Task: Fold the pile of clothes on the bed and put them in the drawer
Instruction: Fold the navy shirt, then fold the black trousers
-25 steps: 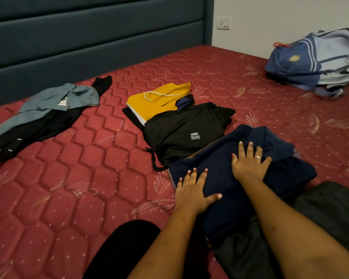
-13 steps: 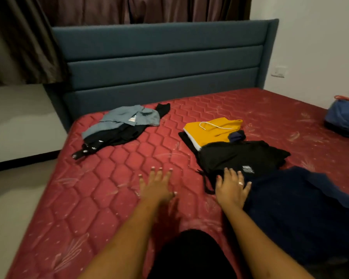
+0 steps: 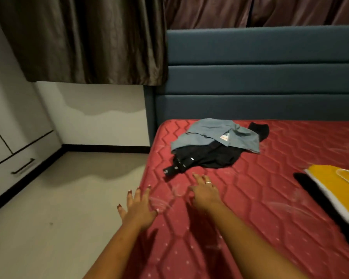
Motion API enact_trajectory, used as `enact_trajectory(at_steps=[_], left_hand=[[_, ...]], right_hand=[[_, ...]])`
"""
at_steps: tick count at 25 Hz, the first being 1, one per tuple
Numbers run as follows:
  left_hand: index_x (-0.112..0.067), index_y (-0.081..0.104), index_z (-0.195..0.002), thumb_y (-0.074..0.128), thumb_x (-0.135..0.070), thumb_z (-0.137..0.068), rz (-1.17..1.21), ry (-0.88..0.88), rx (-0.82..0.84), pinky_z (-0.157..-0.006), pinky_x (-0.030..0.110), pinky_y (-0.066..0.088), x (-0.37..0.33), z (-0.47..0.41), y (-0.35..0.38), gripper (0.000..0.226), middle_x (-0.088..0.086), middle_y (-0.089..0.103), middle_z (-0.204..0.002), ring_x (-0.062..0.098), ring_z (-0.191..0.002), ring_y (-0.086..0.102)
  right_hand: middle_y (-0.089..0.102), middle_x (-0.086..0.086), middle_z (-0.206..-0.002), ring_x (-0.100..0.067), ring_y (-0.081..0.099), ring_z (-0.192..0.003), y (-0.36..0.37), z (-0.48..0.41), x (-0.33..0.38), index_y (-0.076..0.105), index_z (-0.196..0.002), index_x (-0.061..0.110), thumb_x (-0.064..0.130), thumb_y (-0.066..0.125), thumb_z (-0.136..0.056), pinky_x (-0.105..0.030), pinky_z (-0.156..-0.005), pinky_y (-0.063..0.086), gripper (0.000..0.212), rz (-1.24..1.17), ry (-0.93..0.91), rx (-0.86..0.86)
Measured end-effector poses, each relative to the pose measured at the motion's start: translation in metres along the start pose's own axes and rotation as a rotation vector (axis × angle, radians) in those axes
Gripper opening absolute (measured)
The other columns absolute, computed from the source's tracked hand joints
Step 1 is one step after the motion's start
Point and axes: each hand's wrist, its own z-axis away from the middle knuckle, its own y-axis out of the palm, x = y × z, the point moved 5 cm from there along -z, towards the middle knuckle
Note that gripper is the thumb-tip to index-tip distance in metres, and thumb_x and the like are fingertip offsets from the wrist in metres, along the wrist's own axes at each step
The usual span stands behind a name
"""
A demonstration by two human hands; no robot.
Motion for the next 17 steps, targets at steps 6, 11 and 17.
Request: enact_trajectory(at_steps=[6,11,17], left_hand=[[-0.035,-0.006,-0.152,0.047,-0.049,-0.093,0.031,0.072,0.091,-0.114,0.060,0.002,0.018,-0.073,0.008,0.080,-0.002,-0.017,-0.160,0.027,-0.147,-0.016],[-0.040,-0.007,-0.150,0.051,-0.046,-0.089,0.061,0.097,0.166,-0.116,0.057,0.004,0.029,-0.107,0.032,0.085,-0.005,-0.015,-0.160,0.026,-0.147,-0.013],[-0.042,-0.011,-0.149,0.047,-0.065,-0.086,-0.009,0.128,0.297,-0.116,0.058,0.000,0.004,-0.116,0.070,0.090,-0.008,-0.020,-0.159,0.025,-0.147,-0.017]], right_hand=[[-0.016,0.008,-0.160,-0.032,-0.011,-0.147,0.032,-0.133,0.043,0.059,-0.125,0.030,0.026,0.042,-0.099,-0.048,-0.104,0.030,0.031,0.294,-0.082,0.117],[-0.009,0.013,-0.160,-0.030,-0.017,-0.146,0.049,-0.180,0.025,0.029,-0.148,0.033,0.014,0.037,-0.100,-0.055,-0.107,0.029,0.053,0.256,0.030,0.263],[0.049,-0.007,-0.137,-0.026,0.045,-0.130,0.024,-0.215,0.005,0.023,-0.142,0.017,0.019,0.050,-0.095,-0.053,-0.099,0.041,0.055,0.219,0.113,0.087]])
